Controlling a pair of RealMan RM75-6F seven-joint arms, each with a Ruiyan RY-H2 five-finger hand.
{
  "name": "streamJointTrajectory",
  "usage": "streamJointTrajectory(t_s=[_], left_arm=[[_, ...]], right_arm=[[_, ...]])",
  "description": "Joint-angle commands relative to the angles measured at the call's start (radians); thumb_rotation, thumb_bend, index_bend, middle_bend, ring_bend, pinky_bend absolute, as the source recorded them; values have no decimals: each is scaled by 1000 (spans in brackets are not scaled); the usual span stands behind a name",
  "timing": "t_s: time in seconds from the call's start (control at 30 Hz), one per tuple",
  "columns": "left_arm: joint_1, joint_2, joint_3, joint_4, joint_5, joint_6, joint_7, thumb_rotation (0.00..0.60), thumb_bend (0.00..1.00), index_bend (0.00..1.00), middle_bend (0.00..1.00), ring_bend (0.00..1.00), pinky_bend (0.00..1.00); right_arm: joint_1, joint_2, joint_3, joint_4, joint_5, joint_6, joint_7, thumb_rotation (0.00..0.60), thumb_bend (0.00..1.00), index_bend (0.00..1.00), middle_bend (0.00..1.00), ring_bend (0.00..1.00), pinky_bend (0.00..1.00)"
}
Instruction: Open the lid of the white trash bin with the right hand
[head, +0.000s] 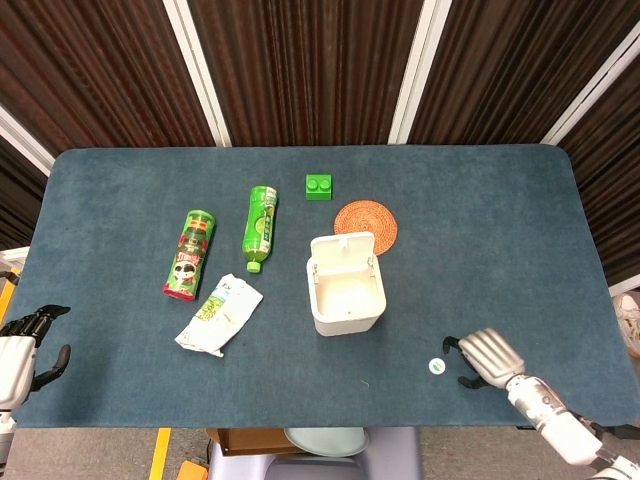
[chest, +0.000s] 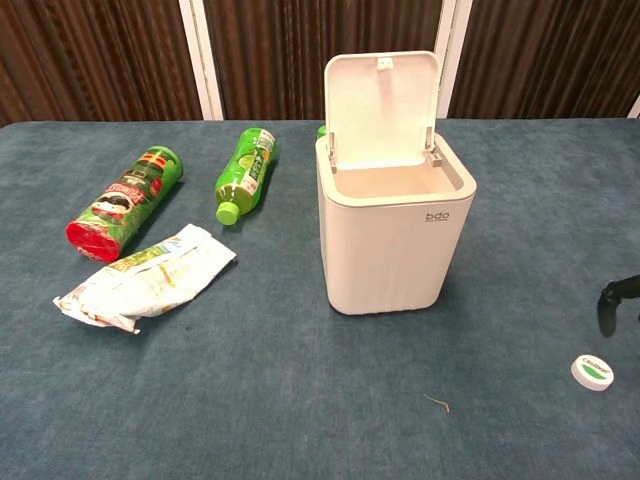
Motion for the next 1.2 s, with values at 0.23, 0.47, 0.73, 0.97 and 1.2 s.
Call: streamJointTrajectory(t_s=[0.23, 0.47, 0.73, 0.97, 1.2], left_arm=[[4, 3, -2, 2, 0, 7, -12, 600, 444, 244, 245, 309, 347], [5, 5, -2, 2, 1, 9, -17, 600, 444, 244, 250, 321, 347], [7, 7, -5, 3, -2, 12, -27, 600, 444, 247, 251, 321, 347], [5, 6, -4, 3, 0, 9, -24, 600, 444, 252, 251, 321, 347], [6, 6, -5, 3, -2, 9, -26, 600, 444, 253, 253, 320, 347]], right_arm=[[25, -44, 4, 23, 20, -42, -14, 600, 299, 537, 906, 937, 870], [39, -69, 8, 35, 32, -59, -27, 600, 299, 560, 908, 942, 871], [43, -72, 4, 31, 47, -68, -47, 600, 308, 568, 910, 942, 872], [44, -82, 6, 37, 64, -70, -56, 600, 336, 602, 919, 948, 882], [41, -83, 5, 43, 70, -63, -57, 600, 379, 622, 922, 952, 889]])
